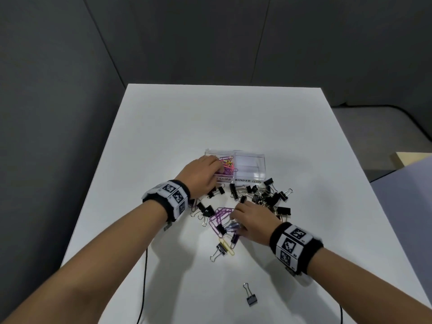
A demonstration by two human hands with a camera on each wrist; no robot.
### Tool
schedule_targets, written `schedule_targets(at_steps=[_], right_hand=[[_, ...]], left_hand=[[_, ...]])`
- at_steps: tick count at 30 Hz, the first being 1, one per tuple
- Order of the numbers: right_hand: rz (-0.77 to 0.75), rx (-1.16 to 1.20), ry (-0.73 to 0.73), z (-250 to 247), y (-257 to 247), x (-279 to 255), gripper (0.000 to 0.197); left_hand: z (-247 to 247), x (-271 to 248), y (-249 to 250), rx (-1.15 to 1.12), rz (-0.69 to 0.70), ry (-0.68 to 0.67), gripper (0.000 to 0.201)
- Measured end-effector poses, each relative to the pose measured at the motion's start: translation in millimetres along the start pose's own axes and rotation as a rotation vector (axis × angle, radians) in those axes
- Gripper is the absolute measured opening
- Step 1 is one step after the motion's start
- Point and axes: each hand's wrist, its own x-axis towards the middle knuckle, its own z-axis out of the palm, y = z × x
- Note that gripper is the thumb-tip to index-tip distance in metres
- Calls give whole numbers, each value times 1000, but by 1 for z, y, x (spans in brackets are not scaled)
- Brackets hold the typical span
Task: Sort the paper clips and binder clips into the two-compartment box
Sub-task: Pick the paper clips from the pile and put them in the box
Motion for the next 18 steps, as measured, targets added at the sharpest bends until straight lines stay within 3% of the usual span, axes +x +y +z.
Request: schedule_targets(at_steps=[4, 7, 18], right_hand=[[-33, -30, 40, 8, -1, 2, 27], [-21, -19, 44, 7, -1, 6, 23], [130, -7, -20, 9, 5, 6, 29]], left_hand=[[12, -40, -25, 17, -279, -87, 24], [26, -61, -35, -44, -457, -62, 31], [53, -61, 24, -245, -357, -189, 41]])
